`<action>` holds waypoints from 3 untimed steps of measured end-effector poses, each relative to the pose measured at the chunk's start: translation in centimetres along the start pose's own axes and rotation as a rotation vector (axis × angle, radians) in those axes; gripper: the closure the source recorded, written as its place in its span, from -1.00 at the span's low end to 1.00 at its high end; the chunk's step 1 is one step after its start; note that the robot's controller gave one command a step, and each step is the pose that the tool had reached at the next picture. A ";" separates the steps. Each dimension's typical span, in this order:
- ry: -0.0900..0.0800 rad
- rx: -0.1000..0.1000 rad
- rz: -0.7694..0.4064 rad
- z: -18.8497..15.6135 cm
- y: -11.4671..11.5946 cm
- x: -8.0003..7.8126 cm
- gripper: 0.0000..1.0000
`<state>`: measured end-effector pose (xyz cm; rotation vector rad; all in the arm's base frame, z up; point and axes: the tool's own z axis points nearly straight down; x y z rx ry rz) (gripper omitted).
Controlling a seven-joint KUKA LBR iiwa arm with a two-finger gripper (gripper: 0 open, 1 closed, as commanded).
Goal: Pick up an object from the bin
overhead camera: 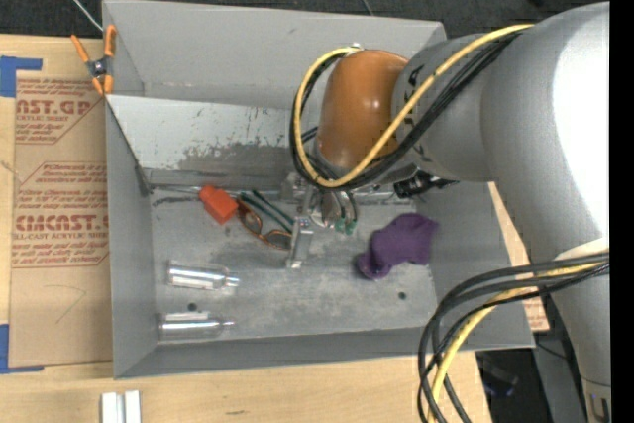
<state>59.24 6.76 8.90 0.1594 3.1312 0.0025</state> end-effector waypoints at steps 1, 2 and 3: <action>0.015 -0.004 -0.567 0.5 4.3 3.8 1.00; 0.015 -0.004 -0.567 0.5 4.3 3.8 -1.00; 0.015 -0.004 -0.567 0.5 4.3 3.8 1.00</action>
Offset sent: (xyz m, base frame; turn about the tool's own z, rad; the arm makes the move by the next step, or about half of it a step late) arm 0.0000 0.0000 0.0000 0.0000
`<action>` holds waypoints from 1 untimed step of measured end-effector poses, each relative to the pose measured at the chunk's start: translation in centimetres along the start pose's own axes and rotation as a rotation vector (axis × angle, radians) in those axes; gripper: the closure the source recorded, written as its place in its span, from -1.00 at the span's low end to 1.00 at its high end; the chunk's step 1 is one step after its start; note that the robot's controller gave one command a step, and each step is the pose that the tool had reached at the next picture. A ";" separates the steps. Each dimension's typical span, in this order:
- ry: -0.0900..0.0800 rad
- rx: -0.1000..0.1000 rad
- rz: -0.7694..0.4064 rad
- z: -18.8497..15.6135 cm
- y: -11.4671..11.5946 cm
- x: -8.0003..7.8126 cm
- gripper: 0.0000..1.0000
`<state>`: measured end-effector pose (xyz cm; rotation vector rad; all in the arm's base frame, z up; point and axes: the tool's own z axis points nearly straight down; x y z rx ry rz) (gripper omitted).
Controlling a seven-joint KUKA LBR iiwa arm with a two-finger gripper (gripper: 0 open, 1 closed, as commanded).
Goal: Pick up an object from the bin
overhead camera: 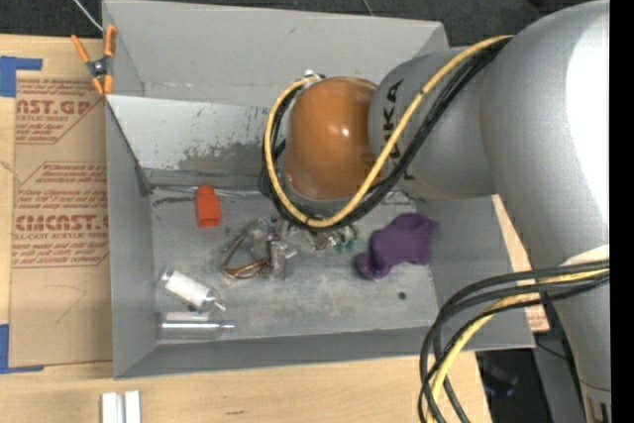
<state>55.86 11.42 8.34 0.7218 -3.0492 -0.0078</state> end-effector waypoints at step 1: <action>0.000 0.000 0.000 0.0 0.0 0.0 1.00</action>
Offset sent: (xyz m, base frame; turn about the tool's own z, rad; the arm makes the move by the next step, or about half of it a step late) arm 0.0069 0.0066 0.1370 -0.0485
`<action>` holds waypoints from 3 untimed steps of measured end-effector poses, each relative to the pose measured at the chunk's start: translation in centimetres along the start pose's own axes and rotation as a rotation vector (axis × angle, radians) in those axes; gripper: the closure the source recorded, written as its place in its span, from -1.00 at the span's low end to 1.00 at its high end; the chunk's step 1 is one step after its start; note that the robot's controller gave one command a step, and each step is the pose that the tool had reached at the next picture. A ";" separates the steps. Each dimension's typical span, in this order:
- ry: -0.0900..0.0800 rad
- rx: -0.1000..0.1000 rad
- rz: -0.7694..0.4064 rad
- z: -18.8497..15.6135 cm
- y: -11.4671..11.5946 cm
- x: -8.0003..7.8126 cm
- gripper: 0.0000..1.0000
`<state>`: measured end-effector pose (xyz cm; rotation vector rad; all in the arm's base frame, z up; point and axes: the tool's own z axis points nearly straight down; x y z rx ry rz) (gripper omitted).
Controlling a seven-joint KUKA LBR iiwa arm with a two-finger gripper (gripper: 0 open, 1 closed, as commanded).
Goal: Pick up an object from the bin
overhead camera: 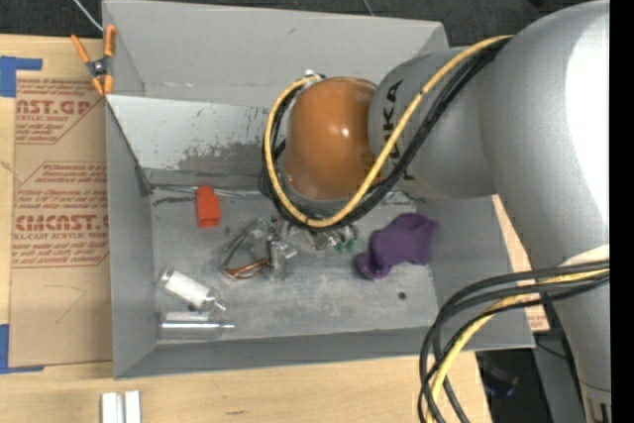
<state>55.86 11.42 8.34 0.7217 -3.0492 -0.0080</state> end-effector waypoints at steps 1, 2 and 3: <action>0.001 0.000 -0.039 -10.8 0.4 -0.7 1.00; -0.004 -0.001 -0.040 -10.6 -0.7 0.3 1.00; -0.001 -0.002 -0.039 -6.5 0.2 -3.3 1.00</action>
Offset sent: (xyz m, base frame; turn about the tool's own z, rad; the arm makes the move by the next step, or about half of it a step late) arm -0.0022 -0.0195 0.0774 -0.0381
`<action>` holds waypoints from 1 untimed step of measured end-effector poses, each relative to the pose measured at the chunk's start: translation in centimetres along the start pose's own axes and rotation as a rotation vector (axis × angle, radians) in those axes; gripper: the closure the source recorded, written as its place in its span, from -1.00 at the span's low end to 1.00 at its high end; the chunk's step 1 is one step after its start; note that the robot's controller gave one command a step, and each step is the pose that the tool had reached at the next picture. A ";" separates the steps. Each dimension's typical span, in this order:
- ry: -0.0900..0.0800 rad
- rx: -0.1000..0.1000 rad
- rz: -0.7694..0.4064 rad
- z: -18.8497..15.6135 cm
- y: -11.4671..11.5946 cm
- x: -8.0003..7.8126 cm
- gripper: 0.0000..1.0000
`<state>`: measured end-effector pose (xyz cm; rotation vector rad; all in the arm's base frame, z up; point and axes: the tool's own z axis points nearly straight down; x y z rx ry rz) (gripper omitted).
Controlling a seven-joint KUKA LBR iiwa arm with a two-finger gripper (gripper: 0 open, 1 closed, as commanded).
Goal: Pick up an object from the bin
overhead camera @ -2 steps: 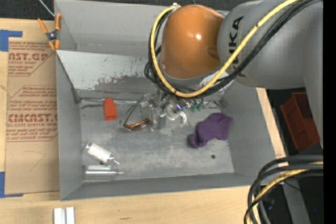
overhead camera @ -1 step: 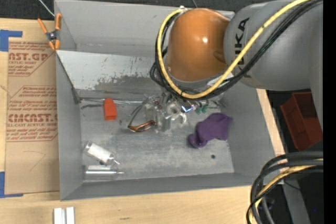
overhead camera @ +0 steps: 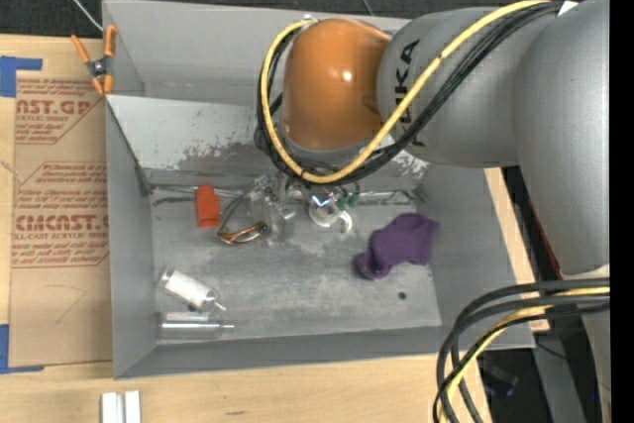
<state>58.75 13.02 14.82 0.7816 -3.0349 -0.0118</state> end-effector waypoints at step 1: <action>0.001 0.001 0.004 -9.9 0.1 1.3 1.00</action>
Offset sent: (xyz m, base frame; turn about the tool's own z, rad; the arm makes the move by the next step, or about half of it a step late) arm -0.0061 -0.0327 0.1473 -0.0082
